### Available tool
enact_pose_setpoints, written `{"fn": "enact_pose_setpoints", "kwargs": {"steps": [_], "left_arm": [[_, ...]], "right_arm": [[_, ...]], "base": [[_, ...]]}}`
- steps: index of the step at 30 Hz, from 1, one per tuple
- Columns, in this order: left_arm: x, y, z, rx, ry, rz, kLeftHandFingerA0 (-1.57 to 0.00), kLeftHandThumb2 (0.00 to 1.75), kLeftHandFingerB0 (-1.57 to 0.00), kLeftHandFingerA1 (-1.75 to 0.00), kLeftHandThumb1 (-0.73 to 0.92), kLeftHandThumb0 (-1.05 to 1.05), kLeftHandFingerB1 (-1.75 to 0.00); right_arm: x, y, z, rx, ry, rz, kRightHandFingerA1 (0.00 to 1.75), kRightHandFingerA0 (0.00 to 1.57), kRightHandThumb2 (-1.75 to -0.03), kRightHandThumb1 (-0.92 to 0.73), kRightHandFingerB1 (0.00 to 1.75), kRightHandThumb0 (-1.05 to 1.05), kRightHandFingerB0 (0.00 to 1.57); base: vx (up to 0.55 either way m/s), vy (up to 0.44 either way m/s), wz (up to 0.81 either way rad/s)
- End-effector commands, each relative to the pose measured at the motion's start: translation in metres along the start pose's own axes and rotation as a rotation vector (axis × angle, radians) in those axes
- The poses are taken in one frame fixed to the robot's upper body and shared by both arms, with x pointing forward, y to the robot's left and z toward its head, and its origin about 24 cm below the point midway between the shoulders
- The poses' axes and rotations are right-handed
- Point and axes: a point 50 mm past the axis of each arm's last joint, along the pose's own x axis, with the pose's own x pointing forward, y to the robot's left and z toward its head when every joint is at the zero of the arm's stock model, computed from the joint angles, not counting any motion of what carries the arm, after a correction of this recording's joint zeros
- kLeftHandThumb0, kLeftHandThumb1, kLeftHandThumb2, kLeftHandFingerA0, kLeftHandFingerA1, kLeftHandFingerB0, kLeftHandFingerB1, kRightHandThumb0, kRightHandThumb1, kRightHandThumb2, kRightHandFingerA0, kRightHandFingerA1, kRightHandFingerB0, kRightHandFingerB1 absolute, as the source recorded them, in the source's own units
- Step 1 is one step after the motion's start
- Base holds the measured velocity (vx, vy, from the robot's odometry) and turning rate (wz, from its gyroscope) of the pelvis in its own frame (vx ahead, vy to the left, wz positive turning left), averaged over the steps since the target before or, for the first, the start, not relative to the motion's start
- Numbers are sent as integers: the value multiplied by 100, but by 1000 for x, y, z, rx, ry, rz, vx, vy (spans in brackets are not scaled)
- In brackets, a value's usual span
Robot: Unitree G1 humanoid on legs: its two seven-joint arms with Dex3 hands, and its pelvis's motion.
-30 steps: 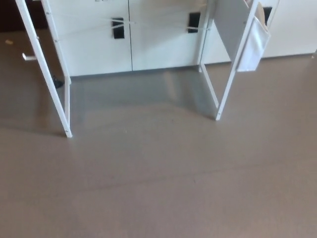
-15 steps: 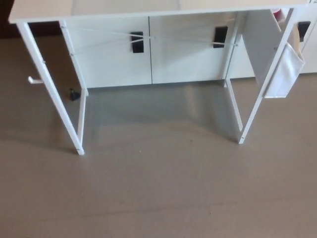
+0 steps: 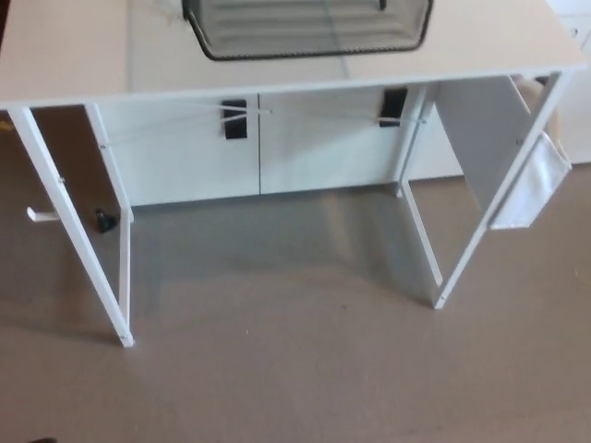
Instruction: The robot walk towards a table in front and then pushes a layer of a file tray back to its original position using its right hand
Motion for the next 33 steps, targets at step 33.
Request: {"fn": "enact_pose_setpoints", "kwargs": {"steps": [33], "left_arm": [[1, 5, 1, 34, 25, 5, -35, 87, -22, -58, 44, -15, -50]], "right_arm": [[-3, -1, -2, -37, 1, -18, 50, 92, -60, -29, 49, -78, 95]], "base": [[146, 15, -3]]}}
